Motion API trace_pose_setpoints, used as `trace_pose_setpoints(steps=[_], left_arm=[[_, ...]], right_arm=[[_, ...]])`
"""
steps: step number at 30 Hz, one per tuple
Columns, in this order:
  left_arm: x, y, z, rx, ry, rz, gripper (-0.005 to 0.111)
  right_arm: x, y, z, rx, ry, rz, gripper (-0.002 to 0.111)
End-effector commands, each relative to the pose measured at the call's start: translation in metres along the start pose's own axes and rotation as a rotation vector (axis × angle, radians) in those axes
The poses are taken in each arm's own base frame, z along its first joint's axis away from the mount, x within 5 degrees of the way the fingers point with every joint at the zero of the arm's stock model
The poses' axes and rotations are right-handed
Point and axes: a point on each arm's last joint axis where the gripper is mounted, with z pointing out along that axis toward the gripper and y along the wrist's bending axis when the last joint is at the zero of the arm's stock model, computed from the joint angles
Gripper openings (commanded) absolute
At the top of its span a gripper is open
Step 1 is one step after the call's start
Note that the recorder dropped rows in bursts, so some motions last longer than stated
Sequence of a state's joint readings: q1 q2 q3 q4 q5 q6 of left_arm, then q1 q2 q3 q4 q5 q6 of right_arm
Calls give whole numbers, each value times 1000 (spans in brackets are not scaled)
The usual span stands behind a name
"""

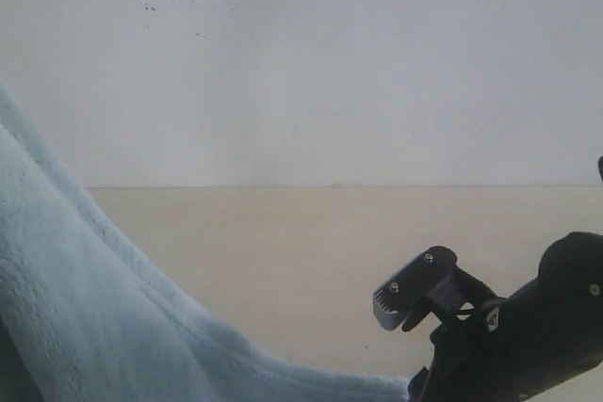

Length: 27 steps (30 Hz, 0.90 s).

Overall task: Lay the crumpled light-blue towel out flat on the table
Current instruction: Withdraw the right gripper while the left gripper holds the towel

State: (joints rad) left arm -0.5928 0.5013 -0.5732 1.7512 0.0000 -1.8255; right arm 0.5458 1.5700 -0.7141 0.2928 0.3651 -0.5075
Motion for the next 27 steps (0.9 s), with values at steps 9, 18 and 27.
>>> trace_pose_setpoints(steps=[9,18,27], left_arm=[[16,30,18,-325,236,115,4],[41,46,8,-508,603,194,4],[30,55,-18,-634,595,210,4]], right_arm=[[-14,2,-5,-61,-65,19,43],[-17,2,-6,-67,-80,31,43],[-18,4,-7,-84,-91,26,43]])
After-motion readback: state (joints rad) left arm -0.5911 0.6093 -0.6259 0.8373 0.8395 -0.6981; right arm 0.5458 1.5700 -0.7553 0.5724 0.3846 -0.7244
